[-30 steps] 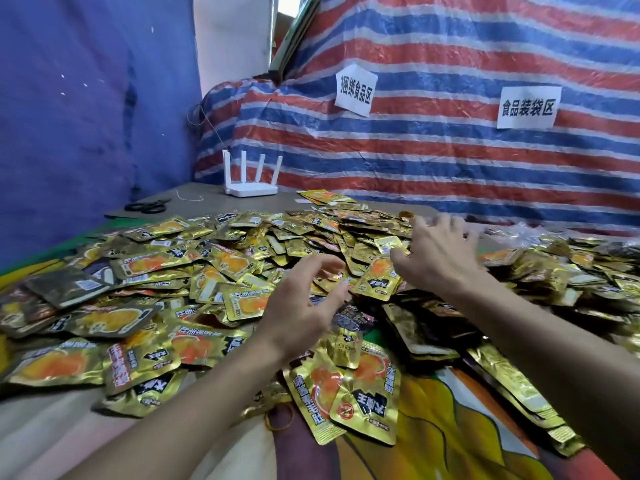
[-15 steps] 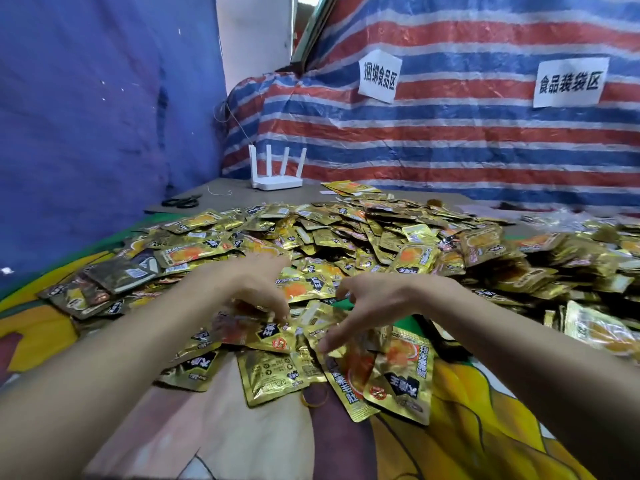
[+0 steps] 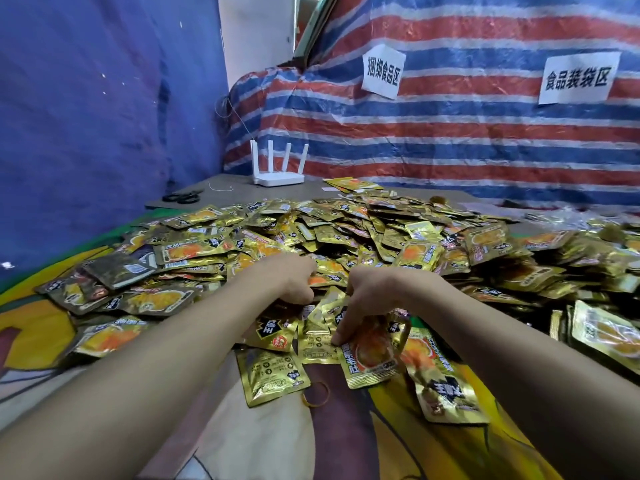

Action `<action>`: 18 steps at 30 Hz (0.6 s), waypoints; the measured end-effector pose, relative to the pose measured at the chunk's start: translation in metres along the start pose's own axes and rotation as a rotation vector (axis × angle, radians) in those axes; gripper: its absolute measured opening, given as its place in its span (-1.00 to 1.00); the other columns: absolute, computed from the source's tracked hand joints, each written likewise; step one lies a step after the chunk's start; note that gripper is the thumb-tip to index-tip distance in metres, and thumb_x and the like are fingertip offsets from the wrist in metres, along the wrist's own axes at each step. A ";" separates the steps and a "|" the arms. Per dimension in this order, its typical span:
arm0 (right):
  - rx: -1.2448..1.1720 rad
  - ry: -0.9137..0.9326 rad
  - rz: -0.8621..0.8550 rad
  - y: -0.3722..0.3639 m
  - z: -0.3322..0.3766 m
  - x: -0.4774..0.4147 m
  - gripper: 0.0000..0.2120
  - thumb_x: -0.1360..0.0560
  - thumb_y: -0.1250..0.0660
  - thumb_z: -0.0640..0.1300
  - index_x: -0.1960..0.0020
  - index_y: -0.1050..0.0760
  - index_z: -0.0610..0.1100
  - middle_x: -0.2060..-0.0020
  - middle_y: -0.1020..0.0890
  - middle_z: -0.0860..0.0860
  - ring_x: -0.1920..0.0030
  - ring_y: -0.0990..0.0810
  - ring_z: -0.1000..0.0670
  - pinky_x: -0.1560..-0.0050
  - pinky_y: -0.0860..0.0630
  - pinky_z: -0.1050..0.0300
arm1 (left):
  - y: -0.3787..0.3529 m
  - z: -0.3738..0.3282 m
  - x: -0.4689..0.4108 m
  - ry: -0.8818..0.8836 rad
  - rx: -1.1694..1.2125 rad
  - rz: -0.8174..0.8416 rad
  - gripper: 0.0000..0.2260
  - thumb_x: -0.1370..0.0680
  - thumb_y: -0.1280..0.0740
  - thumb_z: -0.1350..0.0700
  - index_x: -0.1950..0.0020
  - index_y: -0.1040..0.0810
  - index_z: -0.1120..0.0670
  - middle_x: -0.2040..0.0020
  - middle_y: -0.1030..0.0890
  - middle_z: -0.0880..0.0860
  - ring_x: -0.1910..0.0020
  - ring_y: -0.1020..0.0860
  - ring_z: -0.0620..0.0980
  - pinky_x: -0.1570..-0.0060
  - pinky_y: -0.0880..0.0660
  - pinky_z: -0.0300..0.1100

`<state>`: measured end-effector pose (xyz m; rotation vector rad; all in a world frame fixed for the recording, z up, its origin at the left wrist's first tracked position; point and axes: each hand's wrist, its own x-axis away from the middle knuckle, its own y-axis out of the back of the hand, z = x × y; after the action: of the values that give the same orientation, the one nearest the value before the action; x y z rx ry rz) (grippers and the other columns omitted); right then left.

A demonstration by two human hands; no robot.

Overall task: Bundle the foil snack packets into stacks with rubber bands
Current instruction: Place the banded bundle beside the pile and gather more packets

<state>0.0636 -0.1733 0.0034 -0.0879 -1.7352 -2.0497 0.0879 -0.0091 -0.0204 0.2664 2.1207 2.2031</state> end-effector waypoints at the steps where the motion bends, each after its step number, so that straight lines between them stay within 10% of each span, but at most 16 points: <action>1: -0.008 0.003 0.012 0.001 0.000 0.000 -0.44 -0.11 -0.69 0.23 0.16 -0.62 -0.16 0.22 -0.73 -0.03 0.16 -0.71 -0.08 0.16 -0.63 0.04 | 0.001 -0.003 0.001 -0.016 -0.034 -0.005 -0.64 -0.51 -0.32 0.08 -0.30 -0.44 0.04 -0.06 -0.54 0.06 0.03 -0.52 0.07 0.31 -0.37 -0.13; 9: -0.217 0.040 -0.131 0.002 -0.008 0.012 -0.67 -0.26 -0.66 -0.10 0.10 -0.59 -0.15 0.22 -0.70 -0.04 0.23 -0.71 -0.05 0.23 -0.69 0.08 | 0.006 -0.007 0.013 -0.020 0.032 -0.108 -0.79 -0.52 -0.27 0.23 -0.15 -0.43 0.12 0.09 -0.43 0.07 0.09 -0.55 0.11 0.29 -0.49 -0.07; 18: -0.726 0.060 -0.370 0.000 -0.021 0.011 -0.91 -0.50 -0.41 -0.31 0.02 -0.55 -0.18 0.13 -0.66 -0.12 0.21 -0.64 -0.05 0.38 -0.58 0.15 | 0.023 0.017 0.021 -0.015 0.695 -0.545 -0.78 -0.58 -0.26 0.31 -0.19 -0.38 0.12 0.10 -0.54 0.12 0.23 -0.51 0.00 0.33 -0.46 -0.15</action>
<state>0.0588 -0.1967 0.0024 0.0785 -0.9397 -2.8280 0.0722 0.0101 0.0050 -0.2411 2.4856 1.1362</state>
